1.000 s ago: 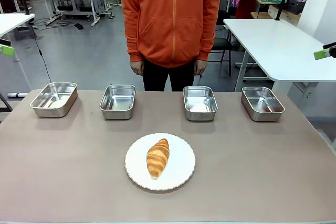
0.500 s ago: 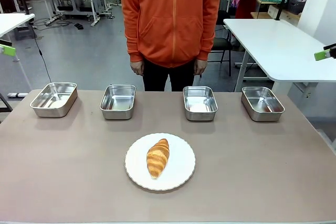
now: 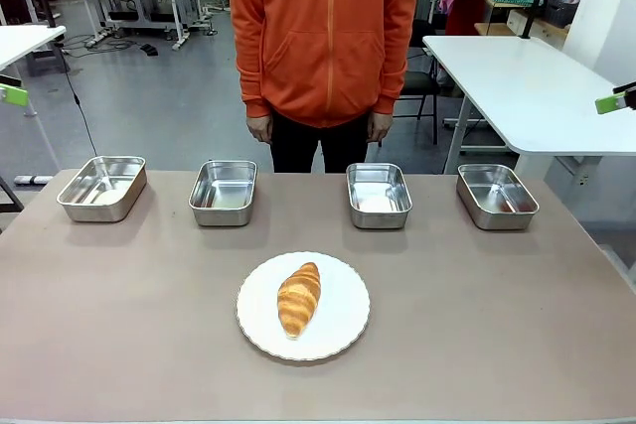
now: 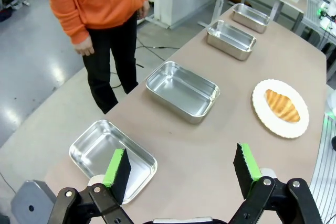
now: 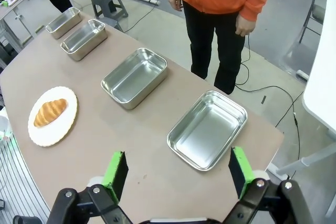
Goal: Place the bread in the container.
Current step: Place the Butter Roll into the Airtight Container indicated by the human.
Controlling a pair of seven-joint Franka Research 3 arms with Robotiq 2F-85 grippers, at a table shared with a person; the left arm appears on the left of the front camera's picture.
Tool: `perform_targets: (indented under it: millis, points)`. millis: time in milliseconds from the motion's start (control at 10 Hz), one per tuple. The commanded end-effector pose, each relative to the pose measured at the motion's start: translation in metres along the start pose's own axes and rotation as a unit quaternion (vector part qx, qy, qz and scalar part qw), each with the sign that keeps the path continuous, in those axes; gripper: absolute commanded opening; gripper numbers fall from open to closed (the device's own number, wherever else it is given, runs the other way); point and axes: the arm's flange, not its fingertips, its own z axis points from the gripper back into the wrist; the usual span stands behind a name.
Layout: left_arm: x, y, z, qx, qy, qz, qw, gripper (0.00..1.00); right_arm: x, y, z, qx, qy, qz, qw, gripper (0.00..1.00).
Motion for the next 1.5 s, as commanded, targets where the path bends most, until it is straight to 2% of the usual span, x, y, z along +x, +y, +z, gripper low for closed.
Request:
perform_targets:
  millis: [0, 1400]
  points:
    - [0.0018, -0.0014, 0.0009, -0.002, -0.004, -0.009, 1.000, 1.00, -0.0005, -0.0036, -0.0019, 0.005, -0.013, 0.013, 1.000, 1.00]
    - [0.0018, -0.0014, 0.0009, -0.002, -0.004, -0.009, 1.000, 1.00, -0.0005, -0.0036, -0.0019, 0.005, -0.013, 0.013, 1.000, 1.00]
